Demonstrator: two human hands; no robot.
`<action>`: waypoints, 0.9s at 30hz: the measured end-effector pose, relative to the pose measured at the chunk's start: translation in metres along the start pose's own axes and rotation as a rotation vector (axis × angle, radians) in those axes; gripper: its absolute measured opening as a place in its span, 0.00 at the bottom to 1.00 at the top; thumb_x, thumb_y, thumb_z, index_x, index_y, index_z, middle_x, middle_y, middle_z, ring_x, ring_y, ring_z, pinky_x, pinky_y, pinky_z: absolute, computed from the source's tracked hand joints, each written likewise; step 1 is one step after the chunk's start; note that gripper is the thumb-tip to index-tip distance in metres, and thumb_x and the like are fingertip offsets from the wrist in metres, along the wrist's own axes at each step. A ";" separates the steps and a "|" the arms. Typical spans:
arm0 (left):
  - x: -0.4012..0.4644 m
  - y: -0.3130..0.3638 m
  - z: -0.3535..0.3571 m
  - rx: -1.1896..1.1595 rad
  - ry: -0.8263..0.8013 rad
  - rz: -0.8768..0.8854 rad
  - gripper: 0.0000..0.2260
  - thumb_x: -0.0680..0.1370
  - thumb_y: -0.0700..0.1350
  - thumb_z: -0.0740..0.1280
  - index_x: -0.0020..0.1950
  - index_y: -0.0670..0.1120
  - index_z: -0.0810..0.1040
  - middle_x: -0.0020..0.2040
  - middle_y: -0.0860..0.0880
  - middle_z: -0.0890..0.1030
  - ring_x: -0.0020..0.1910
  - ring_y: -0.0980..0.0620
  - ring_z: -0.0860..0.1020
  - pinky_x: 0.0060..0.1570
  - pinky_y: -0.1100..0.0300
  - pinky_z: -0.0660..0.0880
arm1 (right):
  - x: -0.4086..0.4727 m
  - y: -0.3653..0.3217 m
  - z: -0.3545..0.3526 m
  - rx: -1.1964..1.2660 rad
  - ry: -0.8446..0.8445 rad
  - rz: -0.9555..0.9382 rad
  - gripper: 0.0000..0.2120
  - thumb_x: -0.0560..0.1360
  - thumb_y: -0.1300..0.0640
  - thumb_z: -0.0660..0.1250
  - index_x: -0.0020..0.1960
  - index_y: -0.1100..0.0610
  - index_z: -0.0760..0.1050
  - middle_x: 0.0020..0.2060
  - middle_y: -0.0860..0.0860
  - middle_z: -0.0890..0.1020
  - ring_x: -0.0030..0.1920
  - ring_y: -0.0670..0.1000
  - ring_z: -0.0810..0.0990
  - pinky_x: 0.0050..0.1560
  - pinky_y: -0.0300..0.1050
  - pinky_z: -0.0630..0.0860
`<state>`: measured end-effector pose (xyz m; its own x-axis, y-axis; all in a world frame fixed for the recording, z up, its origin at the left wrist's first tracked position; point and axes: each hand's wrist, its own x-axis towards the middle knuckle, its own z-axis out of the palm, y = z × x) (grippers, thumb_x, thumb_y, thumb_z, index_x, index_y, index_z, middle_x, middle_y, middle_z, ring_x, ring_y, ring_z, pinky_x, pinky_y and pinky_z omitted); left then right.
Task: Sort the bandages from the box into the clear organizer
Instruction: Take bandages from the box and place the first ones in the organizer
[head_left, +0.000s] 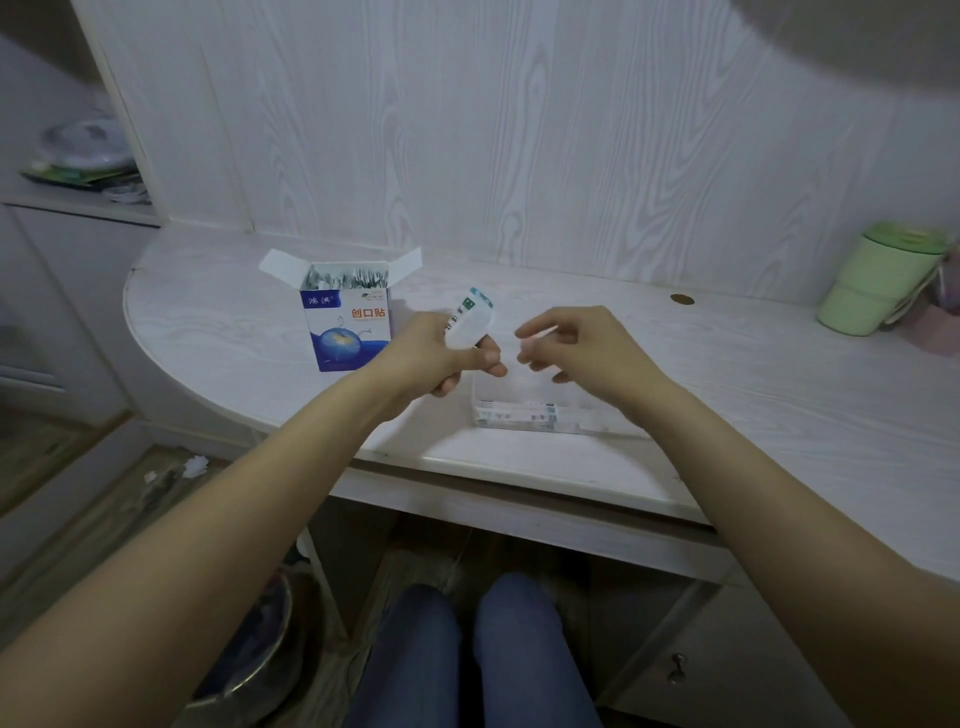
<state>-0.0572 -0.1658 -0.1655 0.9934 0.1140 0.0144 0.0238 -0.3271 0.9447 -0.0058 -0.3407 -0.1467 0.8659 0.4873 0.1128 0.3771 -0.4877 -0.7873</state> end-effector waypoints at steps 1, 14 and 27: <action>-0.002 0.001 0.000 -0.024 -0.040 -0.011 0.01 0.77 0.38 0.68 0.46 0.42 0.77 0.45 0.44 0.85 0.21 0.57 0.62 0.23 0.67 0.62 | -0.003 -0.003 -0.002 0.105 0.000 0.003 0.08 0.75 0.53 0.69 0.52 0.54 0.79 0.42 0.49 0.84 0.44 0.46 0.83 0.41 0.38 0.77; -0.015 0.021 0.015 -0.162 -0.195 -0.009 0.14 0.83 0.50 0.53 0.53 0.45 0.75 0.41 0.46 0.85 0.26 0.53 0.70 0.27 0.64 0.63 | -0.003 -0.004 -0.005 0.277 0.146 0.010 0.06 0.69 0.63 0.74 0.46 0.56 0.81 0.34 0.50 0.84 0.33 0.41 0.81 0.33 0.30 0.73; -0.008 0.013 0.004 -0.264 0.062 -0.074 0.04 0.78 0.44 0.67 0.50 0.44 0.77 0.44 0.45 0.84 0.39 0.45 0.84 0.33 0.59 0.81 | 0.001 0.006 -0.001 0.220 0.183 -0.007 0.02 0.70 0.62 0.74 0.41 0.57 0.82 0.31 0.52 0.83 0.29 0.47 0.81 0.29 0.29 0.68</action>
<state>-0.0639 -0.1749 -0.1553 0.9810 0.1885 -0.0456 0.0580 -0.0606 0.9965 -0.0029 -0.3439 -0.1507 0.9159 0.3416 0.2109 0.3206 -0.3064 -0.8963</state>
